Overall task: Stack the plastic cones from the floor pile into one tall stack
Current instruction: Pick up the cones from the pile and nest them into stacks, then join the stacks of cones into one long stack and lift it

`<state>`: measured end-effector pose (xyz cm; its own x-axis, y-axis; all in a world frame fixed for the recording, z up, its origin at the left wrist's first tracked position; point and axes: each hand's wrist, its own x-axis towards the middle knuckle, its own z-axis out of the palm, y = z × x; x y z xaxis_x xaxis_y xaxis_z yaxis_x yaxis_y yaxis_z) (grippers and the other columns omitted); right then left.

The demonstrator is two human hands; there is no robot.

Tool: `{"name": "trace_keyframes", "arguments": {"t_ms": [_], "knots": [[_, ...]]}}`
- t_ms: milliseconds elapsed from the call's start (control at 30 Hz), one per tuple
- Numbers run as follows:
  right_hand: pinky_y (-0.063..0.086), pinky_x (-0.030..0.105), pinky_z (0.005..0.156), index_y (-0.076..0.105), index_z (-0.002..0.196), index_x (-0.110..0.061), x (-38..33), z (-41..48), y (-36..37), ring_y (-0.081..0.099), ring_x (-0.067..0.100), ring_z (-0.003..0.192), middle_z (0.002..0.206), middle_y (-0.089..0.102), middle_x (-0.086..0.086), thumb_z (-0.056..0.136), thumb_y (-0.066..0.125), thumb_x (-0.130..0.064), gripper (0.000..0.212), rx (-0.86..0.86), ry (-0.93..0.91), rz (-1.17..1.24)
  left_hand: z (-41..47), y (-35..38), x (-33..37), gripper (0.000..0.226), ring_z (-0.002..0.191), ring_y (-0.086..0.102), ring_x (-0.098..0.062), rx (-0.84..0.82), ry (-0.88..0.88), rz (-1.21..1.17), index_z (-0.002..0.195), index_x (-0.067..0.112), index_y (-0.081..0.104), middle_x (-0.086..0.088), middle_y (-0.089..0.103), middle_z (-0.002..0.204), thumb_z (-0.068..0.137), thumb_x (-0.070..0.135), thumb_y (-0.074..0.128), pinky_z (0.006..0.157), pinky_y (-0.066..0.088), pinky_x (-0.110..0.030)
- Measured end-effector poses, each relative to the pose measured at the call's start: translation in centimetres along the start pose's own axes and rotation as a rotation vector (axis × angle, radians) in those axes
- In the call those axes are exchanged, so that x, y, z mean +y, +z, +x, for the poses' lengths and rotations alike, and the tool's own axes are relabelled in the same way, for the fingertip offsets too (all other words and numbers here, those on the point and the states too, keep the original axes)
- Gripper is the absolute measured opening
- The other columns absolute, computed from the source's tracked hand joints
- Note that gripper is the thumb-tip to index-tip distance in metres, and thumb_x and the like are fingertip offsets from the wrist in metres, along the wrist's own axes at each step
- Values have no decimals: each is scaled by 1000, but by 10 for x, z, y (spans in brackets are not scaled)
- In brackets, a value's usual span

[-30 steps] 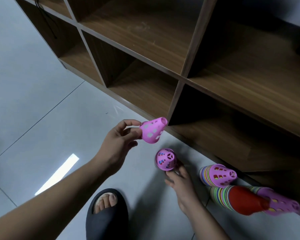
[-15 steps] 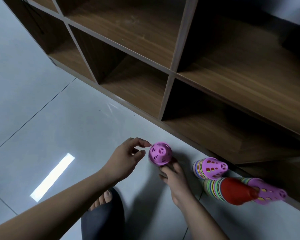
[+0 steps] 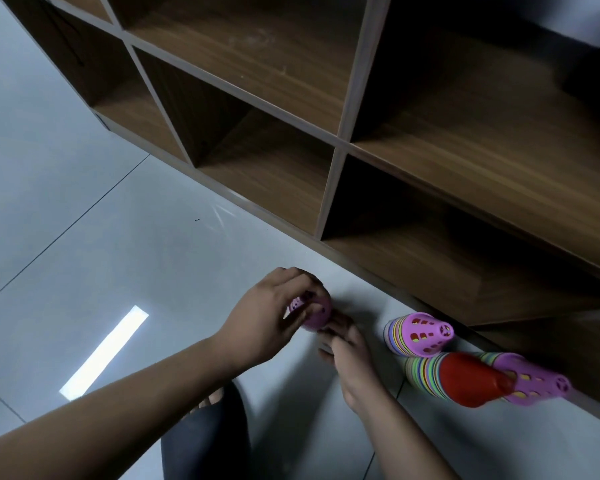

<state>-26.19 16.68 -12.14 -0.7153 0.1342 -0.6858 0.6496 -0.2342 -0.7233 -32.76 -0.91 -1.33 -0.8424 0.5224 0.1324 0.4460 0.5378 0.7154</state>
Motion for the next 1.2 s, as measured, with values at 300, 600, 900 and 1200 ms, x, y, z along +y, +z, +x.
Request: {"name": "trace_keyframes", "arguments": {"t_ms": [300,600,900,1200], "knots": [[53,35,87,64,114,-30,-9,1,7,69,17,106,115,77,-5,95,65,3,39,24,55,93,-21,-24,-26,35,111,69,-6,215,-359,-181,124,29,66,22,71,120,92,27,82,85,61,-28],[52,32,84,75,118,-21,-46,-71,-18,69,14,98,109,79,0,89,68,4,39,181,-98,224,11,-28,71,39,113,71,-23,199,-226,-479,123,25,69,7,75,124,88,19,86,84,59,-41],[52,34,92,73,122,-15,-69,-131,-61,69,18,107,113,78,2,93,63,9,39,376,-294,404,54,-1,159,42,96,70,-26,116,46,-531,128,21,71,6,74,112,89,23,86,79,59,-43],[53,38,99,63,129,-33,-59,-121,-86,71,13,105,112,77,-5,82,71,-11,52,399,-258,308,82,39,166,42,96,69,-4,-9,89,-419,128,22,71,21,72,110,88,24,86,79,57,-28]]}}
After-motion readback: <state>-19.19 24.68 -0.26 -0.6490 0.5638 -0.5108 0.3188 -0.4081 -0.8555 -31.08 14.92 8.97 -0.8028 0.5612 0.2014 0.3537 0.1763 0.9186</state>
